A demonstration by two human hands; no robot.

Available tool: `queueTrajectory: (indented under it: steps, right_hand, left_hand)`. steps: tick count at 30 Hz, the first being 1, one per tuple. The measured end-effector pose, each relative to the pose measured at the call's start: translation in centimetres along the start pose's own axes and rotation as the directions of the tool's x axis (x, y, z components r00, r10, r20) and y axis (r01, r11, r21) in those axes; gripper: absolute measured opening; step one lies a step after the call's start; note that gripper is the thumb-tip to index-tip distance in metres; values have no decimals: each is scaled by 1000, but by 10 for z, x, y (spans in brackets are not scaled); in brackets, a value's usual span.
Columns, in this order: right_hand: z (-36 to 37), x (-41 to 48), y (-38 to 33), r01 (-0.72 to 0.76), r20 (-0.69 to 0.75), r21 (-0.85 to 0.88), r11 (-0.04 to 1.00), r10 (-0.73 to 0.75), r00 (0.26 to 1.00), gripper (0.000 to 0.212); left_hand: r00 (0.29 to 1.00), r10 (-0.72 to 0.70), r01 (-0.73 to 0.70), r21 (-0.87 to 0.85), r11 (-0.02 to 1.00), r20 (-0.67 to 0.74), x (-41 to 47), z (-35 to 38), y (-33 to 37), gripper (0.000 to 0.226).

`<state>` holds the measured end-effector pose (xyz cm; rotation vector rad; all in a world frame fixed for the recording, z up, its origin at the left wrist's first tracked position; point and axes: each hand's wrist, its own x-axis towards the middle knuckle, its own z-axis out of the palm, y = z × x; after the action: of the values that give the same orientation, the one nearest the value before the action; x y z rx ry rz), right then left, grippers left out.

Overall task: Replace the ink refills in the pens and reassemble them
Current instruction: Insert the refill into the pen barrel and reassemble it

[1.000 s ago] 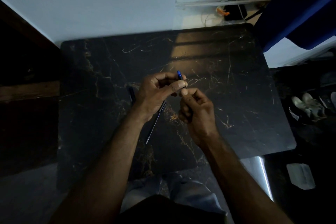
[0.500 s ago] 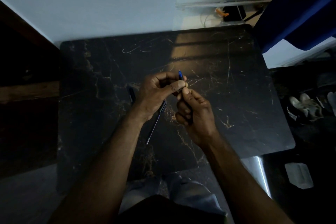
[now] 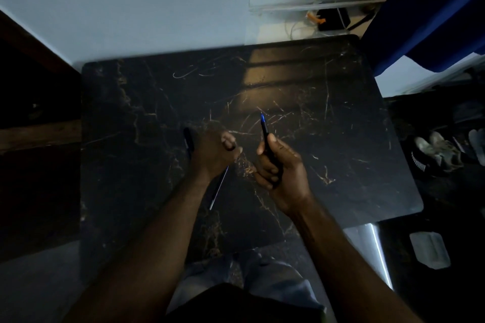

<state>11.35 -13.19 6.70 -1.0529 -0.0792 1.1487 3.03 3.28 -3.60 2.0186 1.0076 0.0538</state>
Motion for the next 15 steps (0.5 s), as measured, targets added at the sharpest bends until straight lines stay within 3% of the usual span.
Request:
queueTrajectory:
  steps: [2,7,10,11,13,15]
  right_hand:
    - [-4,-3,1,-4,-27,-36,999,3,1000,34]
    - [-8,-9,4,-3,-78,-98,995,-5,997,31]
    - [-9,-10,5,24,-122,-98,995,-36,992,30]
    - [-10,-11,4,52,-152,-112,992,-69,986,29]
    - [-11,-11,3,129,-212,-198,972,-171,962,31]
    - [-11,-12,0,200,-233,-288,937,-271,934,30]
  left_hand:
    - [999,19,-14,115,993,-38,-2,11,-10,27]
    - [994,81,-62,224,973,-77,8,19,-13,19]
    - [997,40,-22,230,973,-73,12,15,-3,16]
    - [996,8,7,161,987,-90,13,11,5,16]
    - [982,-147,116,-236,965,-117,14,-5,30,13]
    - [970,-238,127,-709,694,-59,8,-29,67,6]
